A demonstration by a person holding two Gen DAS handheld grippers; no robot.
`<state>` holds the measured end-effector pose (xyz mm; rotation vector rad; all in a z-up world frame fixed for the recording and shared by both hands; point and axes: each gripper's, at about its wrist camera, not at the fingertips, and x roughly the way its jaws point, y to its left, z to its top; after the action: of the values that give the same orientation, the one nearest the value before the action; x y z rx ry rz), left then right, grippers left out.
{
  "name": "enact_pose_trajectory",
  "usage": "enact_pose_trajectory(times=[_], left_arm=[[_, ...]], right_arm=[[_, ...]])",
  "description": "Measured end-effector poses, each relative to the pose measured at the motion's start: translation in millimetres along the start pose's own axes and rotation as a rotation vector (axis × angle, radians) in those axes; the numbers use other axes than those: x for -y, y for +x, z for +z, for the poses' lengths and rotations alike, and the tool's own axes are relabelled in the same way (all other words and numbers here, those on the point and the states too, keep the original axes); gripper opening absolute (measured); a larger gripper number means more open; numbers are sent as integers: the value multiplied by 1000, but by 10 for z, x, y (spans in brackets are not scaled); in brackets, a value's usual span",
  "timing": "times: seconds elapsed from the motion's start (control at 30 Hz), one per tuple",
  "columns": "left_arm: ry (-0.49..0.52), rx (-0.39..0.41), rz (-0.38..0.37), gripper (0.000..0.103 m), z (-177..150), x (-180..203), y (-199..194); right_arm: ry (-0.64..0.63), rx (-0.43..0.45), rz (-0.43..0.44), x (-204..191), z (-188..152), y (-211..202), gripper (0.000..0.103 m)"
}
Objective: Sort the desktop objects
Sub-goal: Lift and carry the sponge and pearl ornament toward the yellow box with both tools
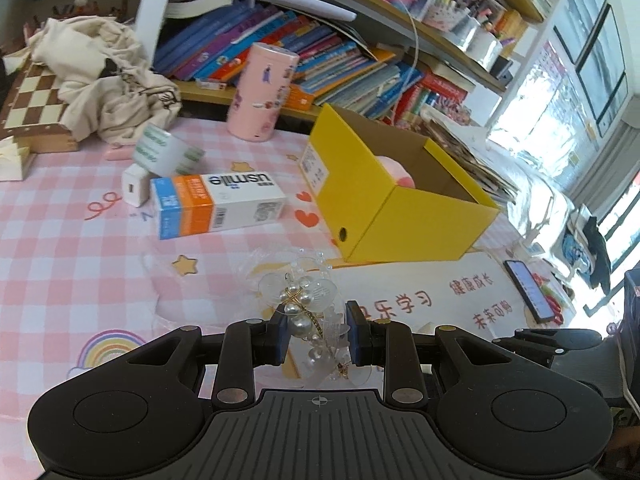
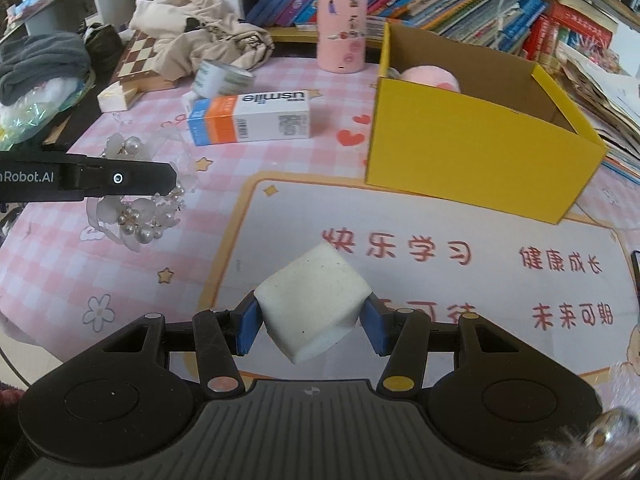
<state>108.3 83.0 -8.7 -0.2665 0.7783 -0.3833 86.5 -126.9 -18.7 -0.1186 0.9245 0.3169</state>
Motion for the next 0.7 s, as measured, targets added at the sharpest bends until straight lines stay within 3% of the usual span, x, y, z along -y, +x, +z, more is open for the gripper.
enact_pose_trajectory(times=[0.7], left_arm=[[30, -43, -45, 26, 95, 535, 489]], right_arm=[[49, -20, -34, 690, -58, -51, 50]])
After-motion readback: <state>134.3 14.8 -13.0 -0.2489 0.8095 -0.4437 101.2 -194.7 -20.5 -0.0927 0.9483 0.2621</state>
